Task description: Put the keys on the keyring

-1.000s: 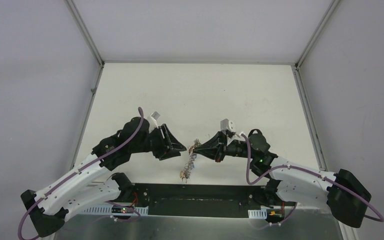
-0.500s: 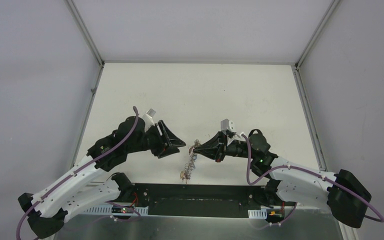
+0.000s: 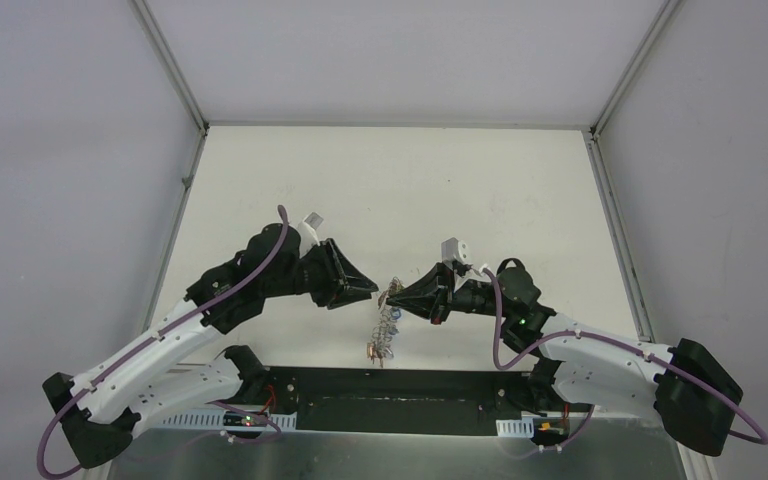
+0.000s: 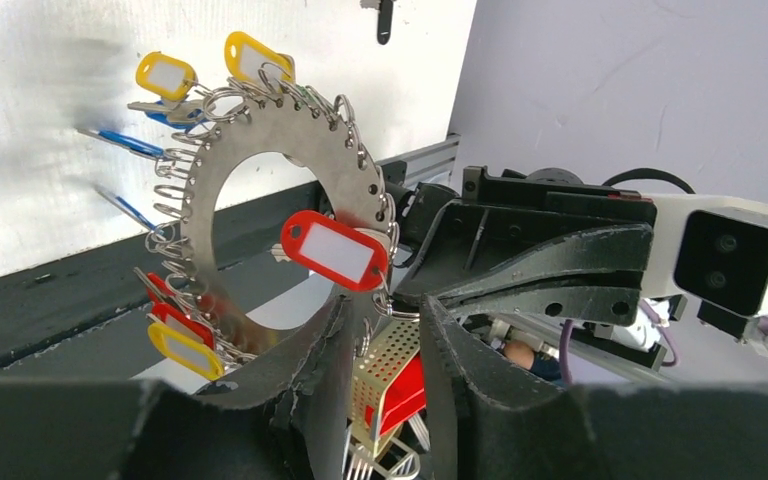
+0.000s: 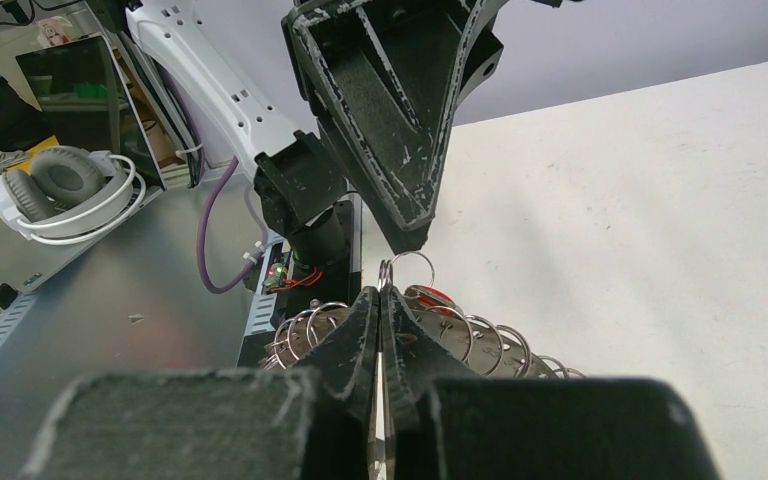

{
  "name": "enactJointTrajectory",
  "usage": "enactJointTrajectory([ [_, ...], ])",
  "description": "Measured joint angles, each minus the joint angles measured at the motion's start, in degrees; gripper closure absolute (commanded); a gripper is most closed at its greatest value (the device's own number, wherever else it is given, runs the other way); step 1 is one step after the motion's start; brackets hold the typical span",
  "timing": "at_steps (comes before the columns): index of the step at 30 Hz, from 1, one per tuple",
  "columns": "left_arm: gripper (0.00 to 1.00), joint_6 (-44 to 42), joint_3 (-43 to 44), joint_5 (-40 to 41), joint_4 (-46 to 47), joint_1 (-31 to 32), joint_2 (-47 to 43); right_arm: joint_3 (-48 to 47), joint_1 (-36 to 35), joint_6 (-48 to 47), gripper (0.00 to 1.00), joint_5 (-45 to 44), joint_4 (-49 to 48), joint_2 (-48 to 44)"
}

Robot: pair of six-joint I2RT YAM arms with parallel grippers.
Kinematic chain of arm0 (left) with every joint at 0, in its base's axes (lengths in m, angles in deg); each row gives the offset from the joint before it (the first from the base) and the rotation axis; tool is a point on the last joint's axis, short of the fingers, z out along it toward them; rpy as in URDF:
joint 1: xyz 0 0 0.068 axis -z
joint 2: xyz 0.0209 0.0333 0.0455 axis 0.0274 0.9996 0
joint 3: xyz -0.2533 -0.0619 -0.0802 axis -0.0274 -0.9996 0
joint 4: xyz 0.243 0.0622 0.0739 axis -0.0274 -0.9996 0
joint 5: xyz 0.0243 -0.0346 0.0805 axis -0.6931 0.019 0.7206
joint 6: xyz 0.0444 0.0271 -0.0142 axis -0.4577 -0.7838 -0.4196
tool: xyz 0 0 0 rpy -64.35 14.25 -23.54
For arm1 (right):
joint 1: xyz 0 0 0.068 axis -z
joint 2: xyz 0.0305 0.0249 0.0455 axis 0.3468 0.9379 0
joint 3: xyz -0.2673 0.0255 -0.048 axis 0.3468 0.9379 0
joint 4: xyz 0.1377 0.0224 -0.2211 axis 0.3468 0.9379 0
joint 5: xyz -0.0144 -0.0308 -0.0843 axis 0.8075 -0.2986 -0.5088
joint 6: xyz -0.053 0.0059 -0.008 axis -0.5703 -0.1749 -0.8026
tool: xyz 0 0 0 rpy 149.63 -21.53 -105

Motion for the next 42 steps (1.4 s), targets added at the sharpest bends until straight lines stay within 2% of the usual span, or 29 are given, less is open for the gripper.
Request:
enactJointTrajectory([
  [17,0.78,1.07,-0.46,-2.84,2.58,0.0,1.77,0.0,0.0,-0.02,1.0,-0.02,0.0,0.61],
  [27,1.0,1.11,-1.84,-3.08,2.6,0.0,1.81,0.0,0.0,-0.02,1.0,0.0,0.0,0.61],
  [42,1.0,1.09,-3.32,-4.24,3.02,0.0,1.75,0.0,-0.11,-0.02,1.0,0.11,0.0,0.72],
])
